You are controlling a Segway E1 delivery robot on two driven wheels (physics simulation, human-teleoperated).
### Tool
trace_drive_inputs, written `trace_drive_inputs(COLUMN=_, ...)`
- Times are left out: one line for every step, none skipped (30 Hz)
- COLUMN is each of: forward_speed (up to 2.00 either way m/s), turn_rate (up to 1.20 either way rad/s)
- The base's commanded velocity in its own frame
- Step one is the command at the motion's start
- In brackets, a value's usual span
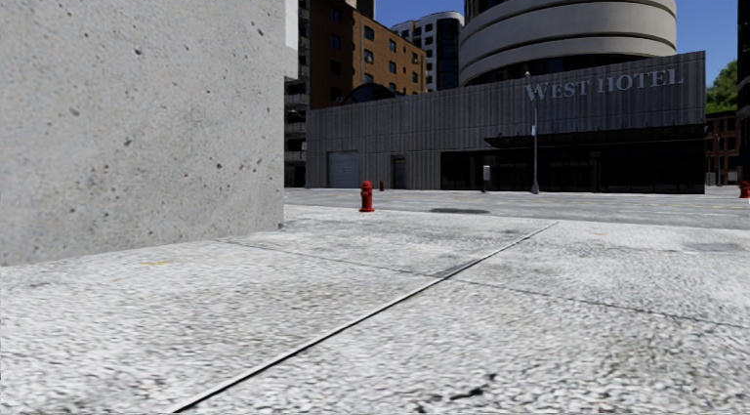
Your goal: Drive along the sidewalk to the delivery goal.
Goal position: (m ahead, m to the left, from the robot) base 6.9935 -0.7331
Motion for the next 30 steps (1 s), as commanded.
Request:
trace_drive_inputs(forward_speed=2.0, turn_rate=-0.24)
trace_drive_inputs(forward_speed=2.0, turn_rate=-0.24)
trace_drive_inputs(forward_speed=2.0, turn_rate=-0.24)
trace_drive_inputs(forward_speed=2.0, turn_rate=-0.24)
trace_drive_inputs(forward_speed=2.0, turn_rate=-0.24)
trace_drive_inputs(forward_speed=2.0, turn_rate=-0.24)
trace_drive_inputs(forward_speed=2.0, turn_rate=-0.24)
trace_drive_inputs(forward_speed=2.0, turn_rate=-0.25)
trace_drive_inputs(forward_speed=2.0, turn_rate=-0.26)
trace_drive_inputs(forward_speed=2.0, turn_rate=-0.28)
trace_drive_inputs(forward_speed=2.0, turn_rate=-0.28)
trace_drive_inputs(forward_speed=2.0, turn_rate=-0.3)
trace_drive_inputs(forward_speed=2.0, turn_rate=-0.3)
trace_drive_inputs(forward_speed=2.0, turn_rate=-0.31)
trace_drive_inputs(forward_speed=2.0, turn_rate=-0.31)
trace_drive_inputs(forward_speed=2.0, turn_rate=-0.31)
trace_drive_inputs(forward_speed=2.0, turn_rate=-0.31)
trace_drive_inputs(forward_speed=2.0, turn_rate=-0.31)
trace_drive_inputs(forward_speed=2.0, turn_rate=-0.31)
trace_drive_inputs(forward_speed=2.0, turn_rate=-0.31)
trace_drive_inputs(forward_speed=2.0, turn_rate=-0.31)
trace_drive_inputs(forward_speed=2.0, turn_rate=-0.31)
trace_drive_inputs(forward_speed=2.0, turn_rate=-0.31)
trace_drive_inputs(forward_speed=2.0, turn_rate=-0.31)
trace_drive_inputs(forward_speed=2.0, turn_rate=-0.31)
trace_drive_inputs(forward_speed=2.0, turn_rate=-0.31)
trace_drive_inputs(forward_speed=2.0, turn_rate=-0.31)
trace_drive_inputs(forward_speed=2.0, turn_rate=-0.31)
trace_drive_inputs(forward_speed=2.0, turn_rate=-0.31)
trace_drive_inputs(forward_speed=2.0, turn_rate=-0.31)
